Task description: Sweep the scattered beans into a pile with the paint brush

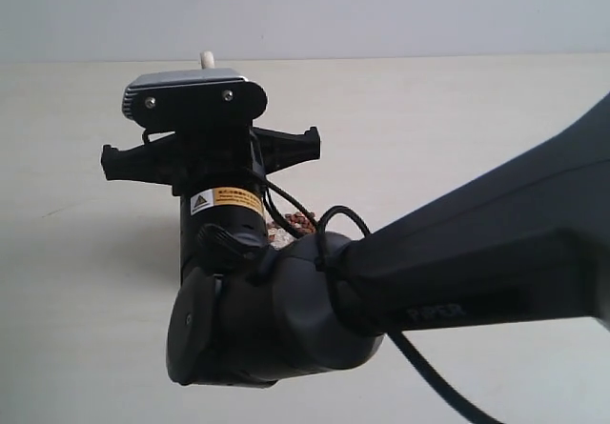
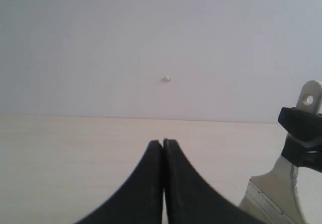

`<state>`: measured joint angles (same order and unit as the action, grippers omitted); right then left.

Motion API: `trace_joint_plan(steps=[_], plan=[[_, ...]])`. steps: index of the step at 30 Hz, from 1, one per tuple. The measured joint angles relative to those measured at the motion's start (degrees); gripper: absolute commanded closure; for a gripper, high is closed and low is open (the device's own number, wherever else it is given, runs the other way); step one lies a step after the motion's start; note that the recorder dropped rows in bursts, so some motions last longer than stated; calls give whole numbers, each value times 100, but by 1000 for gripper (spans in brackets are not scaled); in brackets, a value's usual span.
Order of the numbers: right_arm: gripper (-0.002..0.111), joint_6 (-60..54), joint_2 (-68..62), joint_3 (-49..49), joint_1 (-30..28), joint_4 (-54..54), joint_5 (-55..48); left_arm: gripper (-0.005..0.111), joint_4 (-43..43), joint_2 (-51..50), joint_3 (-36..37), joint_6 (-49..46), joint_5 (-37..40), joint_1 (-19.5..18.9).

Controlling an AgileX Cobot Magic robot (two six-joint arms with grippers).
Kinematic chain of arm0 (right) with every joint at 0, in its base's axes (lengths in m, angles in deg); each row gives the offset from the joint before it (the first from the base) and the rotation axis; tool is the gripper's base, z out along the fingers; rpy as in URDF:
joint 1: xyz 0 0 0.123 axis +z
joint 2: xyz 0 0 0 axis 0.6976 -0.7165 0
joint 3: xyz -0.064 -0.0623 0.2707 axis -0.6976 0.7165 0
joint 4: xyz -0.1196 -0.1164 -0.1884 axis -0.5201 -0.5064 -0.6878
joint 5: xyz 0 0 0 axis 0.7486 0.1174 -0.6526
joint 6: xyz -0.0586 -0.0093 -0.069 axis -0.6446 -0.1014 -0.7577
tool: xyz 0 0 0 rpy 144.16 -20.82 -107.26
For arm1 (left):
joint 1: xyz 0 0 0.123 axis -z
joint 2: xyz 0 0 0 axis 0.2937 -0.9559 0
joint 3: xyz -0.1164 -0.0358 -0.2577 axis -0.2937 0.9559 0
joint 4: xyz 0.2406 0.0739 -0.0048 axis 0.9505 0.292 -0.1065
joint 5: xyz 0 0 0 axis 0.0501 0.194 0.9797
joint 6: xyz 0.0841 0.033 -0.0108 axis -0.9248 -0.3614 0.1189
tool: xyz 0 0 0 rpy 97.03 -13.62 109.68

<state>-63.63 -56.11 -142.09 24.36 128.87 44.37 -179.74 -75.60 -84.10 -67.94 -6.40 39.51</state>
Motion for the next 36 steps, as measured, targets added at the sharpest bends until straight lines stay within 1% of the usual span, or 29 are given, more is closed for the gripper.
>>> trace_joint_plan(steps=[13,17,27,36], plan=[[108,-1,-252,-13,-9,29,15,107,0,0,0,0,0,0],[108,-18,-372,-27,-12,154,234,107,0,0,0,0,0,0],[108,-649,-341,-27,-23,233,124,107,0,0,0,0,0,0],[108,-765,-338,-27,-23,202,110,107,0,0,0,0,0,0]])
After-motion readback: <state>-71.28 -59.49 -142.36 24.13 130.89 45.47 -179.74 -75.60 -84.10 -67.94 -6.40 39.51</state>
